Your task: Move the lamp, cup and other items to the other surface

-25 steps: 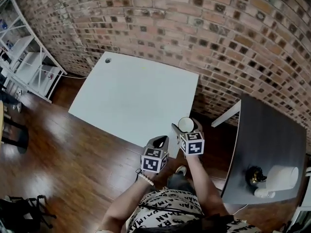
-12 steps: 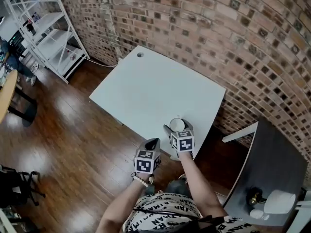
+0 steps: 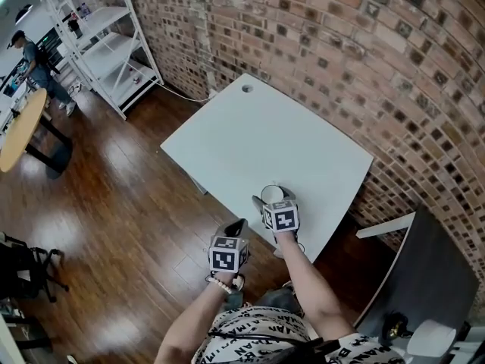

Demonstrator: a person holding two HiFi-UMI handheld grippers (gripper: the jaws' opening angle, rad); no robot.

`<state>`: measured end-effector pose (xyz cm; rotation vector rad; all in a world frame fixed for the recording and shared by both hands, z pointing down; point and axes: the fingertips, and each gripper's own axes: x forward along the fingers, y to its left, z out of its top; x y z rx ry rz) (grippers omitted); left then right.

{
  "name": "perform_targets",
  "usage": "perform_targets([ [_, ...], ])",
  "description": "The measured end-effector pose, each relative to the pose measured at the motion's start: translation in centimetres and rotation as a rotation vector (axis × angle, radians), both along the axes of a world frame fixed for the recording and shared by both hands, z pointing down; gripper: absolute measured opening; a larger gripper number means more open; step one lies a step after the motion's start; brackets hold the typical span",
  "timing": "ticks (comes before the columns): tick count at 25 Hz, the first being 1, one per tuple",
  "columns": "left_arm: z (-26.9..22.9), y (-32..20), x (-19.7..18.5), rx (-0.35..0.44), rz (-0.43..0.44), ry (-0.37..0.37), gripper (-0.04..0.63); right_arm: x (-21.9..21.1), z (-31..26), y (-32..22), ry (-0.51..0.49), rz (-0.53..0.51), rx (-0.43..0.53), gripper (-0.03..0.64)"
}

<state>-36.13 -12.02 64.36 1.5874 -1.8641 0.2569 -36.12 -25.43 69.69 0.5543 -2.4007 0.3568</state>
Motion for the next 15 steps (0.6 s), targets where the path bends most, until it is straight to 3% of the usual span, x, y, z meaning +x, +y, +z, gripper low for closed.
perform_targets([
  [15, 0.9, 1.4, -2.6, -0.012, -0.065, 0.023, 0.002, -4.8, 2.1, 0.6, 0.033, -0.072, -0.019, 0.43],
])
